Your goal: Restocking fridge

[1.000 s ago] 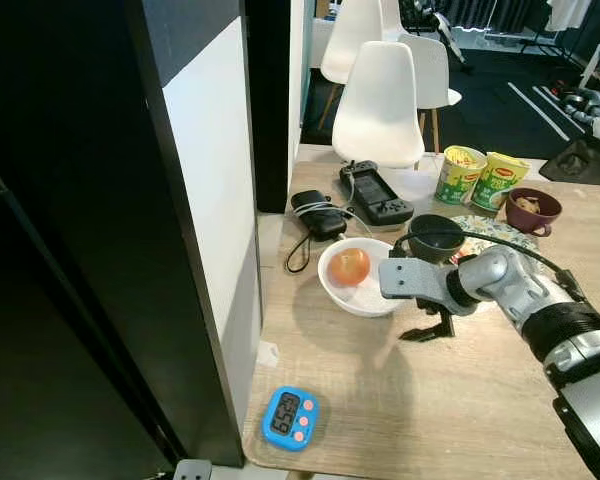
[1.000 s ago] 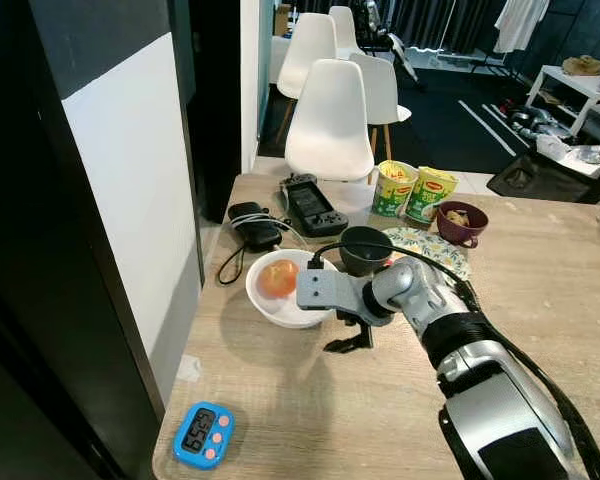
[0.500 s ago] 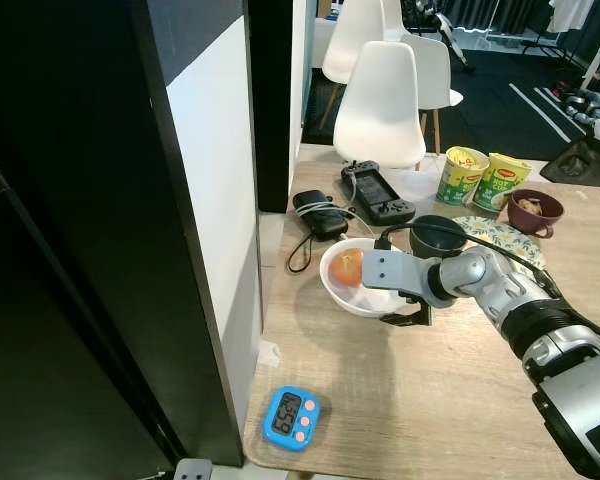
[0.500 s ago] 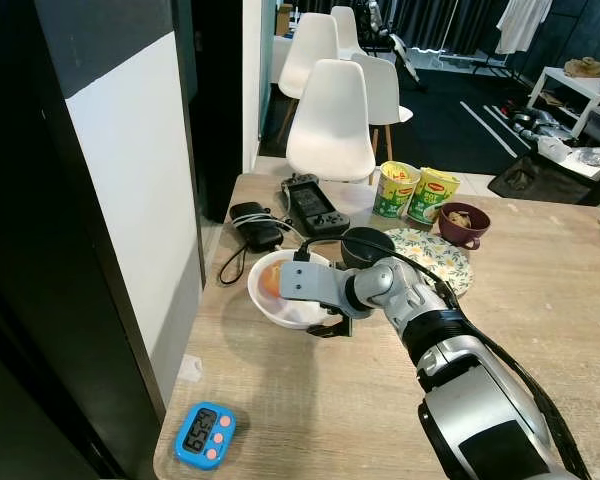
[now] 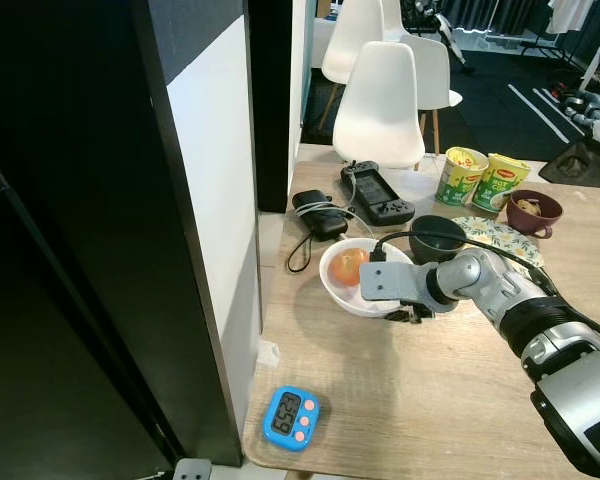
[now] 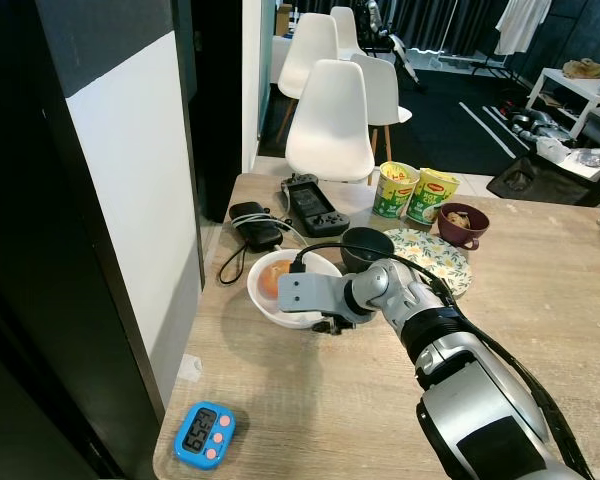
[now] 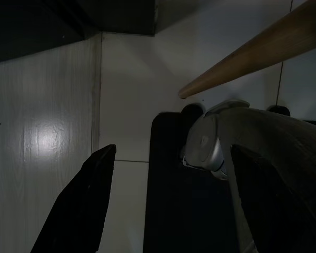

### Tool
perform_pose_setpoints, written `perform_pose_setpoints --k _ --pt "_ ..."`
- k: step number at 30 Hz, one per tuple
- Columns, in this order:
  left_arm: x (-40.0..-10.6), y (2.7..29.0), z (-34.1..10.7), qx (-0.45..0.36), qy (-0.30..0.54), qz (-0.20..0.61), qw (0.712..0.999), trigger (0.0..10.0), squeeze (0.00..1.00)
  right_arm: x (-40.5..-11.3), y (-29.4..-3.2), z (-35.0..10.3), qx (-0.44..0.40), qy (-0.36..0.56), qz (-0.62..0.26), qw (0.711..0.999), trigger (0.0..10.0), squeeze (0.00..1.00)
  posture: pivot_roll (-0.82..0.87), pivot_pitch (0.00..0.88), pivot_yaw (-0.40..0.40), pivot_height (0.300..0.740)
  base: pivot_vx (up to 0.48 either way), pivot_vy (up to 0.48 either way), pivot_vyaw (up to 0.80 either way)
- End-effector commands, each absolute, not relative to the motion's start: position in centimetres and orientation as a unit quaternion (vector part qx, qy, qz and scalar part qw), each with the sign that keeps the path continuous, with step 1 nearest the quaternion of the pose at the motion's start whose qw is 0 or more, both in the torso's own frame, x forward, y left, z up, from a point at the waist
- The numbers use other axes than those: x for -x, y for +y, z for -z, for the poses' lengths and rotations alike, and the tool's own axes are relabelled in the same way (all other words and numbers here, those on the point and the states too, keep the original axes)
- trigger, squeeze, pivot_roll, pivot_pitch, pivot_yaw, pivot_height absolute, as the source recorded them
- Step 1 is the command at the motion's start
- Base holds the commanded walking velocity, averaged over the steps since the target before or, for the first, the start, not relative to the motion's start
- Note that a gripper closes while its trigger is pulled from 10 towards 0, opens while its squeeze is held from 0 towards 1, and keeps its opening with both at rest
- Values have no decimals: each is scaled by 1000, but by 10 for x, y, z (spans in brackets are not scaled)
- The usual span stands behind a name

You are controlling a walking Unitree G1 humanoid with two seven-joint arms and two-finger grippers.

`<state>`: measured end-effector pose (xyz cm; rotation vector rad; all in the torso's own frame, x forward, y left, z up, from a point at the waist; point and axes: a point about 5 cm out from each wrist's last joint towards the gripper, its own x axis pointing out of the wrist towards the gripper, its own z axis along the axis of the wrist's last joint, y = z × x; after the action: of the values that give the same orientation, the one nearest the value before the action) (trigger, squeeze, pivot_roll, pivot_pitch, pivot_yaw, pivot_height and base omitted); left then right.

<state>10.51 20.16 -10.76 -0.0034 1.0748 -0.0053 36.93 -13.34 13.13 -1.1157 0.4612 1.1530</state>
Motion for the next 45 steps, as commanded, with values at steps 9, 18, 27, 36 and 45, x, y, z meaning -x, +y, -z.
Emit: perform_pose_setpoints --k 9,18,27,36,45 --pt "-92 177 114 22 536 34 843 10000 0 -368 -130 -140 478 177 -543 668 0 0 82 0 -143 740 0 0 0" --pt "-94 178 114 17 536 37 843 10000 0 -364 -132 -147 475 159 -569 652 0 0 83 0 -139 740 0 0 0" --pt "-95 179 114 14 535 37 844 10000 0 -353 -142 -148 498 161 -596 609 0 0 76 0 -137 740 0 0 0" --pt "-95 176 114 13 536 41 843 10000 0 -332 -186 -154 497 211 -583 607 0 0 62 0 -130 740 0 0 0" --pt "-97 177 113 10 535 44 844 10000 0 -310 -232 -156 478 273 -535 641 0 0 44 0 -118 740 0 0 0"
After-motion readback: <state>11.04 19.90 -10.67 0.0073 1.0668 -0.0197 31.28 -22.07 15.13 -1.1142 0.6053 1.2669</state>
